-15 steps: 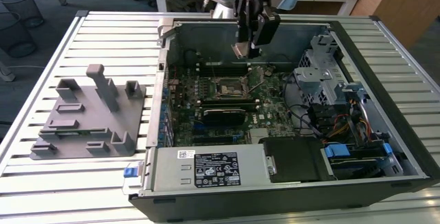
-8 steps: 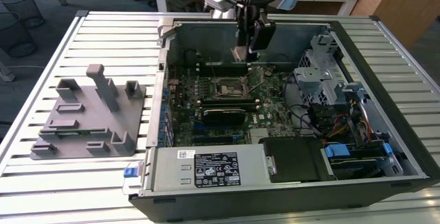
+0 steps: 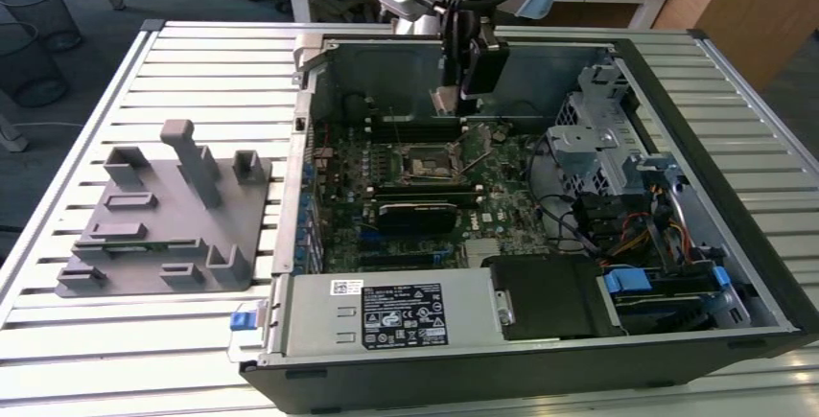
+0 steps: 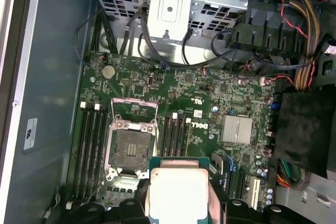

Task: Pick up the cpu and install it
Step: 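Place the cpu into insertion slot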

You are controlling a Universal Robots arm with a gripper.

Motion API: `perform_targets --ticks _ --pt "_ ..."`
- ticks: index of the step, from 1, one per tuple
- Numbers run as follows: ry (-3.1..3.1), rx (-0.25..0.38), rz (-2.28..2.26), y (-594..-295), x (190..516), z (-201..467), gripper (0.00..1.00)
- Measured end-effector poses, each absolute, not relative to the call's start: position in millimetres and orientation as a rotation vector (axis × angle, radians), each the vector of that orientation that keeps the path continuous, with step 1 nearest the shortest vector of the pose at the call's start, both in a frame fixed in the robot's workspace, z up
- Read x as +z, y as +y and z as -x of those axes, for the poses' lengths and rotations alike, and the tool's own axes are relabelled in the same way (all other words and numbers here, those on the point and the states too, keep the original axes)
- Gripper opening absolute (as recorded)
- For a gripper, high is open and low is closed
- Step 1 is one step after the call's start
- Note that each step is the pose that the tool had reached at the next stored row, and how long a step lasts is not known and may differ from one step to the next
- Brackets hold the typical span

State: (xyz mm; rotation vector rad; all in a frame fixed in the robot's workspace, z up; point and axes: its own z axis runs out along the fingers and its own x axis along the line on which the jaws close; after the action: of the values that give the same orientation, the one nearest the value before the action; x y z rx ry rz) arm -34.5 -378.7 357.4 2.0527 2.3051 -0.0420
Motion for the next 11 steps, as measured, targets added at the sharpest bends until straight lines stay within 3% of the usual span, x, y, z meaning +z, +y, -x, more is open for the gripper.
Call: perform_targets --ticks 11 --pt "2.257 -0.044 -2.106 -377.1 352.3 34.6 0.53"
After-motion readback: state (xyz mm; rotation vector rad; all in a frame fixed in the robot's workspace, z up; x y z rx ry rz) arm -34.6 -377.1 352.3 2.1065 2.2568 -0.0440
